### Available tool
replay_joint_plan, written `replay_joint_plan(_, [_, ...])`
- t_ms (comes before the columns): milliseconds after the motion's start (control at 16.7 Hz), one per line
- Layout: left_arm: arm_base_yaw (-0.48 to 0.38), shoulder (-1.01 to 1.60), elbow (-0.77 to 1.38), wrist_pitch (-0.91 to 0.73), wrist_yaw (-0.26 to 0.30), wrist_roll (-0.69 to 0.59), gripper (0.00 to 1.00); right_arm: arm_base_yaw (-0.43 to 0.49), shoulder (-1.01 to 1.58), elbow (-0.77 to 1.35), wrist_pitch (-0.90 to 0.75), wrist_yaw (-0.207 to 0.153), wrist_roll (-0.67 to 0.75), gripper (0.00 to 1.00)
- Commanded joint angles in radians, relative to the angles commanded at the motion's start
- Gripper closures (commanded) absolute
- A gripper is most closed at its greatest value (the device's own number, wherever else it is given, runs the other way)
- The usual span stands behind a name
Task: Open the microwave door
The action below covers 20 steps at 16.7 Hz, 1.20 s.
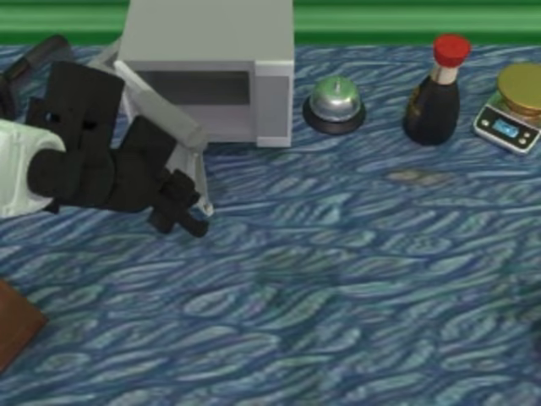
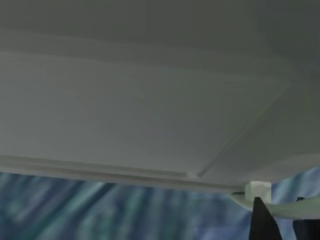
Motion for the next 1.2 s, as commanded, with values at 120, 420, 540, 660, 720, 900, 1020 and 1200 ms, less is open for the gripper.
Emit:
replay_joint_plan(120, [0.013, -0.005, 0.002, -0.006, 0.015, 0.024, 1.0, 0.0, 0.0, 0.0, 0.0, 0.0, 0.0, 0.0])
replay_joint_plan(420, [0.036, -0.01, -0.002, -0.022, 0.043, 0.069, 1.0, 0.0, 0.0, 0.0, 0.0, 0.0, 0.0, 0.0])
replay_joint_plan(540, [0.036, -0.01, -0.002, -0.022, 0.043, 0.069, 1.0, 0.0, 0.0, 0.0, 0.0, 0.0, 0.0, 0.0])
replay_joint_plan(660, [0.036, -0.01, -0.002, -0.022, 0.043, 0.069, 1.0, 0.0, 0.0, 0.0, 0.0, 0.0, 0.0, 0.0])
replay_joint_plan(720, [0.036, -0.01, -0.002, -0.022, 0.043, 0.069, 1.0, 0.0, 0.0, 0.0, 0.0, 0.0, 0.0, 0.0])
replay_joint_plan(900, [0.036, -0.01, -0.002, -0.022, 0.043, 0.069, 1.0, 0.0, 0.0, 0.0, 0.0, 0.0, 0.0, 0.0])
replay_joint_plan(1020, [0.036, -0.01, -0.002, -0.022, 0.043, 0.069, 1.0, 0.0, 0.0, 0.0, 0.0, 0.0, 0.0, 0.0])
replay_joint_plan(1200, [0.036, -0.01, -0.002, -0.022, 0.043, 0.069, 1.0, 0.0, 0.0, 0.0, 0.0, 0.0, 0.0, 0.0])
